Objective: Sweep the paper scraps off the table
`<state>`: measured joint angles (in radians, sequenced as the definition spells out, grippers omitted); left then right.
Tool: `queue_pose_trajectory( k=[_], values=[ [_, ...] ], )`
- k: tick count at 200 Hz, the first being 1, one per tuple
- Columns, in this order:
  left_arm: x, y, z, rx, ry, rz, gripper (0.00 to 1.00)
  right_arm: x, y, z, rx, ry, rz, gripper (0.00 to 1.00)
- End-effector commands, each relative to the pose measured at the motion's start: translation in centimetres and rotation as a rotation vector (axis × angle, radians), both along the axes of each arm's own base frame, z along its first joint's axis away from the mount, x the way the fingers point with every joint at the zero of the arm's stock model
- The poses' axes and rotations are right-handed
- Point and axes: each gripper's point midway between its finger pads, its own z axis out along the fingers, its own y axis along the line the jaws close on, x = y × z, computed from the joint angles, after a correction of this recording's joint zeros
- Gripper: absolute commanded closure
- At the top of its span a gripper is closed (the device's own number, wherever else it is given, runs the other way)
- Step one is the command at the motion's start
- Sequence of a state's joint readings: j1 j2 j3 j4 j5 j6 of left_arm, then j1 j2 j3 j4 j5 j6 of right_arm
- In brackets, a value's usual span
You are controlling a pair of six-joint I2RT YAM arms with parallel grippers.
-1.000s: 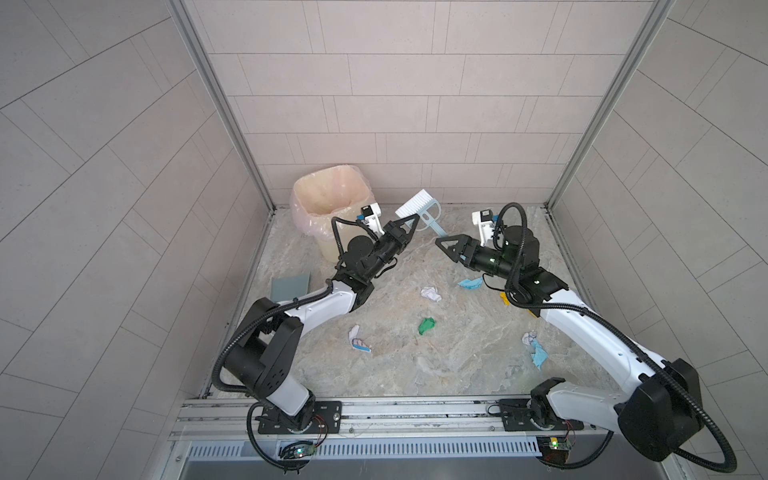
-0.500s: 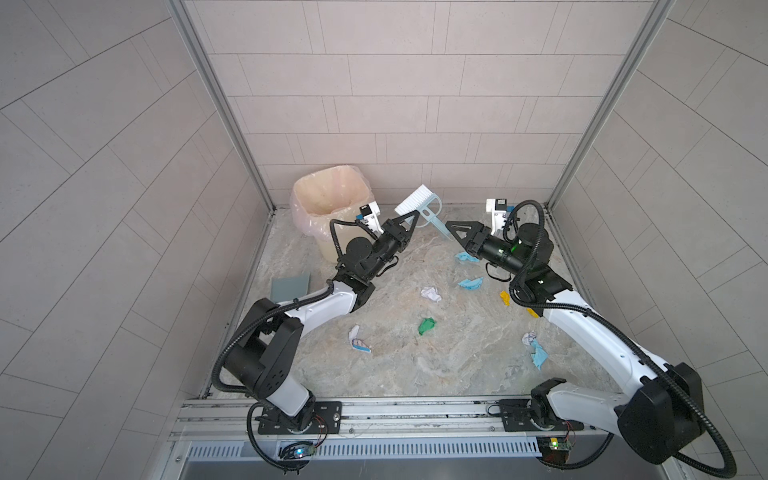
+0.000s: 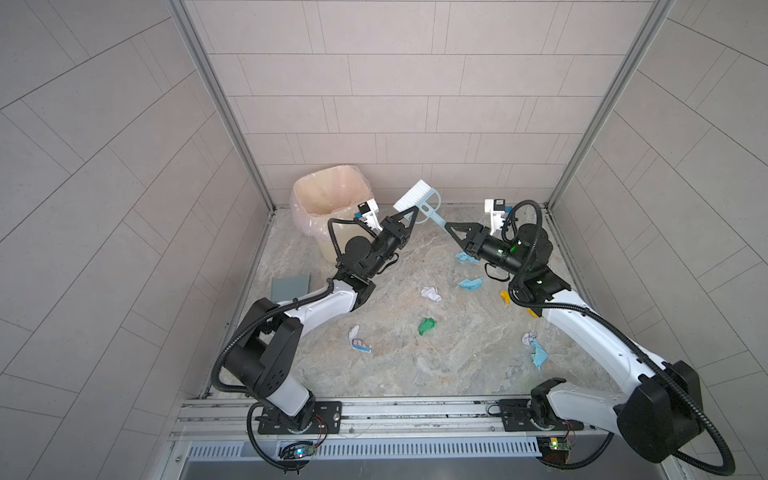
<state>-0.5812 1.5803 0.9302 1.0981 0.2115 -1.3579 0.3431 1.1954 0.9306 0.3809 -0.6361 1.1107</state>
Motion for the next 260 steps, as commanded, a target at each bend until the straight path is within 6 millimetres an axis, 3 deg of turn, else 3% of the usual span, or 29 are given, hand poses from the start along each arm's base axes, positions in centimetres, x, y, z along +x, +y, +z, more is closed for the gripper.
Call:
queue_pose_trajectory(
  k=[1,110,158,216,231,260],
  values=[
    [-0.5,0.1,2.1,-0.053,-0.047,-0.008,1.00,-0.6,0.2,1.0,0.017,-0.025,0.024,0.65],
    [-0.6,0.2,1.3,-0.037,-0.032,-0.007,1.00,-0.7,0.1,1.4,0.015,-0.028,0.018,0.80],
    [-0.8,0.3,0.6,-0.028,-0.017,-0.009,1.00,-0.8,0.2,1.7,0.017,-0.035,0.026,1.00],
    [-0.9,0.2,0.7,-0.011,-0.020,-0.012,1.00,-1.0,0.4,1.4,-0.008,-0.025,0.040,1.00],
    [-0.8,0.3,0.5,0.012,-0.013,-0.006,0.87,-1.1,0.3,1.4,-0.021,-0.029,0.037,1.00],
    [-1.1,0.7,0.1,0.077,0.004,0.008,0.49,-1.1,-0.9,1.5,-0.069,-0.033,-0.015,1.00]
  ],
)
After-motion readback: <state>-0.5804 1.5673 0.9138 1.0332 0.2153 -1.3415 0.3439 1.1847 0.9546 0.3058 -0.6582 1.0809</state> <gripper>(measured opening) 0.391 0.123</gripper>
